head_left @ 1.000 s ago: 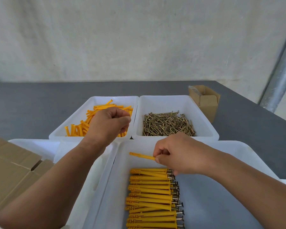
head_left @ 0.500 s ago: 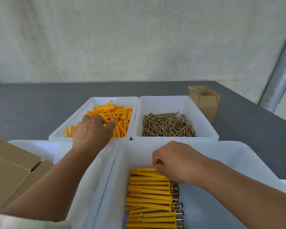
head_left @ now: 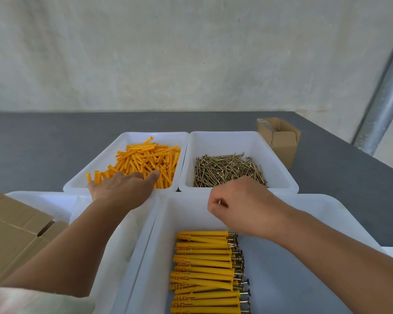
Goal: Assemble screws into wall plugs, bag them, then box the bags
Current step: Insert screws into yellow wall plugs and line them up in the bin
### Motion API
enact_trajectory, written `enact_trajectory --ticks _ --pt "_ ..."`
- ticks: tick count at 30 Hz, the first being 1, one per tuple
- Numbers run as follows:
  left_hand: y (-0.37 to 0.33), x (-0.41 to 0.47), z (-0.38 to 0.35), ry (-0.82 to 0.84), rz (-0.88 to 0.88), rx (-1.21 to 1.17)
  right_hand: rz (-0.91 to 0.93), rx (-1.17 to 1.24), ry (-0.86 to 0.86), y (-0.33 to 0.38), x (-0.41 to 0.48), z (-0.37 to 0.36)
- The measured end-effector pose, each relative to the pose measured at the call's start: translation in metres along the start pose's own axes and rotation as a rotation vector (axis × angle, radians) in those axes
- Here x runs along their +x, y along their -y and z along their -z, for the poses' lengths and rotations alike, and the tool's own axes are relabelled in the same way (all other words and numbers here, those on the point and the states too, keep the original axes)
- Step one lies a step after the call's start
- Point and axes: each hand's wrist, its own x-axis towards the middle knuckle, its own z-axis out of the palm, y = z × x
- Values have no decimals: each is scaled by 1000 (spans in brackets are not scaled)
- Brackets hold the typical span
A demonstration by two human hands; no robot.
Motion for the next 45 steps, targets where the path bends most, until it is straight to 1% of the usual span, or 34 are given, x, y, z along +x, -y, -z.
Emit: enact_trajectory --ticks 3,5,7,9,13,15,17,22,30,36,39,45 --pt "0 3 -1 27 10 29 -54 38 -227 -8 9 8" --pt "0 3 -2 26 9 39 -108 61 -292 -20 17 10" --pt "-1 3 -2 20 14 43 -192 85 -247 -35 23 8" --pt "-2 3 -2 4 23 48 -272 84 -138 -48 27 3" --pt "-2 2 -1 -10 15 40 -359 101 37 -55 31 -2" --pt "-1 2 0 -5 9 30 -366 90 116 -53 34 -2" --pt "-1 2 1 7 10 26 -355 24 183 -52 35 -4" --pt "-1 3 0 20 16 33 -435 -51 287 -57 43 -8" --pt "0 6 -2 2 34 23 -398 -69 241 -59 42 -11" --pt "-1 5 -1 -37 62 -19 -325 -40 105 -62 39 -14" --pt "-2 6 -2 -46 66 -32 -281 -41 92 -62 38 -14" --pt "-3 5 -1 -96 86 -61 -273 -30 39 -66 39 -15"
